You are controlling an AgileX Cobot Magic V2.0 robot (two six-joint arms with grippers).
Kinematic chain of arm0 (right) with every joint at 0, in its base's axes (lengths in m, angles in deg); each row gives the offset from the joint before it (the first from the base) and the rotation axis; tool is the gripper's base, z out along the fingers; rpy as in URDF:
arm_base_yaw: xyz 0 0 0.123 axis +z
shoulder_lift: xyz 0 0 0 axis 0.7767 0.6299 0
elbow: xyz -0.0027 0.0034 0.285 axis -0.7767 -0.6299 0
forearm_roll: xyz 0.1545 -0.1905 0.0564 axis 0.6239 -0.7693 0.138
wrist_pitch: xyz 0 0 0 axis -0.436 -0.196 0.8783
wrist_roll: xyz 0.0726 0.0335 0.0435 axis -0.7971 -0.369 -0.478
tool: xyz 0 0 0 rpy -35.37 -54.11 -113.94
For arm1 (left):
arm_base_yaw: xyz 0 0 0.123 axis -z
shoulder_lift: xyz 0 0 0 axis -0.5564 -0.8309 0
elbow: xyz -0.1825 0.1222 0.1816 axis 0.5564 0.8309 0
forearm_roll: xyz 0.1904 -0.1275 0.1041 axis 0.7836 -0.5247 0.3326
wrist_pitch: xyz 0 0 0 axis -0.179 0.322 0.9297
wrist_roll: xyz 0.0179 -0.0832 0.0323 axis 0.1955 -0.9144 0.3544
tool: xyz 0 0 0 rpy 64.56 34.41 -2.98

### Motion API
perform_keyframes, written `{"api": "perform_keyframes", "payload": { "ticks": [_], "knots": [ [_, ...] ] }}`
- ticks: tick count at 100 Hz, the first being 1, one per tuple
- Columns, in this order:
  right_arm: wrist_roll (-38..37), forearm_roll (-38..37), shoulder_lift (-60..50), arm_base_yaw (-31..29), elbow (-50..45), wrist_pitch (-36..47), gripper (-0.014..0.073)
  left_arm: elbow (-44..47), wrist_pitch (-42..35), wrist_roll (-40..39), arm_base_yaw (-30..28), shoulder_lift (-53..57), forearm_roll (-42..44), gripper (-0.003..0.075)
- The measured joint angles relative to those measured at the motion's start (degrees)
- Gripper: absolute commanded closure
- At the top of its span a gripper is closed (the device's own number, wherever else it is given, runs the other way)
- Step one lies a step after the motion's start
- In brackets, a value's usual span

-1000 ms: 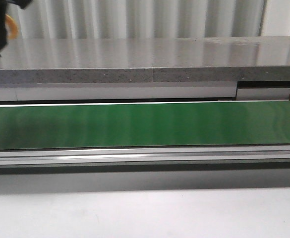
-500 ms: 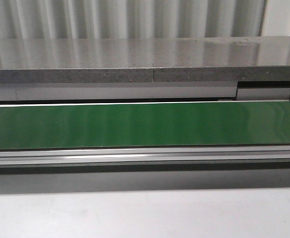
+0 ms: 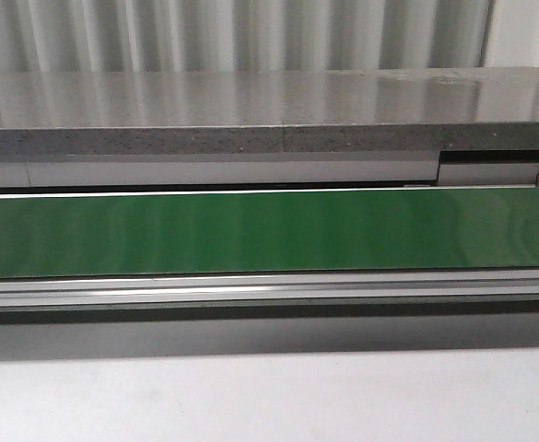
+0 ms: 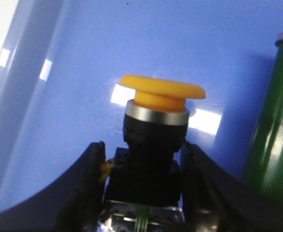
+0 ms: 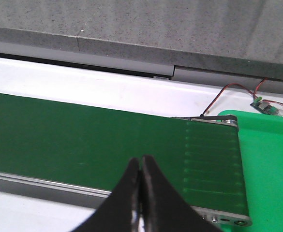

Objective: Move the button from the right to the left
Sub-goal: 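Carry the button over the blue tray and lower it in with the left gripper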

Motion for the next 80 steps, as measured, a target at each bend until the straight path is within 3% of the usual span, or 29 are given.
{"api": "perform_keyframes", "payload": {
  "ticks": [26,80],
  "knots": [
    [0.0,0.0,0.0,0.0,0.0,0.0,0.0661,0.0,-4.47,0.14,0.0,-5.8,-0.85,0.074],
    [0.0,0.0,0.0,0.0,0.0,0.0,0.0661,0.0,-8.34,1.58,0.0,-5.84,-2.71,0.074]
  ]
}}
